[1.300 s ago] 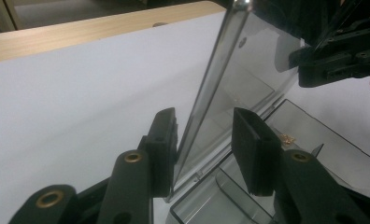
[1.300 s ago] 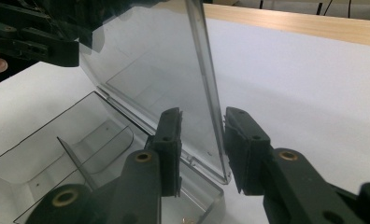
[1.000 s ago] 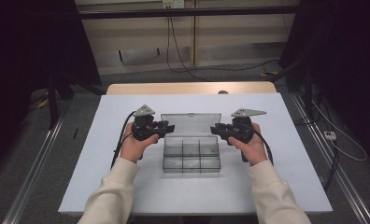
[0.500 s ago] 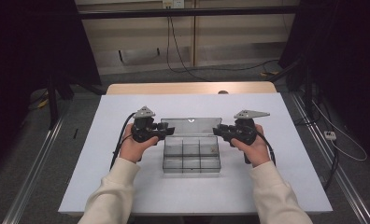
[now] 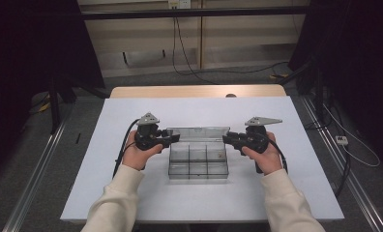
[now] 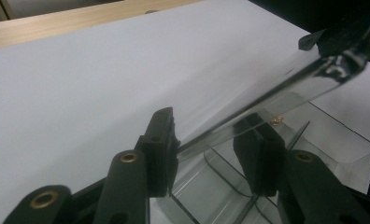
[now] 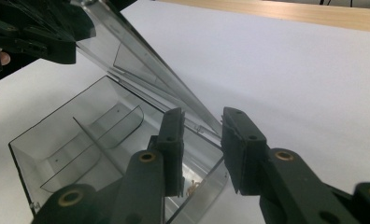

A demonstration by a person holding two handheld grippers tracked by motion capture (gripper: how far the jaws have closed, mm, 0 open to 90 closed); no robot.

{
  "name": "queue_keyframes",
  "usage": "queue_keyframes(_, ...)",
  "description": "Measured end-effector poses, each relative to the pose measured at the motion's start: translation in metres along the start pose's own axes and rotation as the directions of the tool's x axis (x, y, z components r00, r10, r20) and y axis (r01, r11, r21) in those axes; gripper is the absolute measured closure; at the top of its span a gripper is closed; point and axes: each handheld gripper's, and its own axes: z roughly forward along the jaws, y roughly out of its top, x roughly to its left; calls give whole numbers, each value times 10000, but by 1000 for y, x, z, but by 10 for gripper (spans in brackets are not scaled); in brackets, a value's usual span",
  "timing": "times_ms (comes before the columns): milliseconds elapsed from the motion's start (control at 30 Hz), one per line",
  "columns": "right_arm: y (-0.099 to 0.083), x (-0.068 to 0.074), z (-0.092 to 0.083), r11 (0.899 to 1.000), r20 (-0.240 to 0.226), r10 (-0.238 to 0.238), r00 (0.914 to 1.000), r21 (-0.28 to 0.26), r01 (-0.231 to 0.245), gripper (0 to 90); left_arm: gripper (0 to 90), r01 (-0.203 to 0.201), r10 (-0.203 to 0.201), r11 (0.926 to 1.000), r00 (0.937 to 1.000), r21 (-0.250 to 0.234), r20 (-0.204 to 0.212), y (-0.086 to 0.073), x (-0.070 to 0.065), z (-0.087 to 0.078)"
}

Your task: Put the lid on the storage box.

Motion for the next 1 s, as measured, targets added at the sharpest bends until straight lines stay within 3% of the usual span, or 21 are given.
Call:
queue_keyframes(200,-4,-3,-7,9999,-16,111,9999,90,-110,746,584,6,-6,10000,10000,25,-32,-2,-1,-1)
queue_keyframes(300,-6,-2,-9,9998,-325,117,9994,142,-113,828,583,1,-2,10000,10000,-3,-36,-3,-1,-2)
queue_keyframes(500,-6,2,-7,9999,-773,51,9970,120,-42,899,573,-36,36,10000,10000,59,-42,-3,-2,-2)
queue_keyframes(1000,-5,7,-5,9999,-1018,-128,9947,5,130,900,522,261,-254,9992,9994,311,-246,-8,-3,-9)
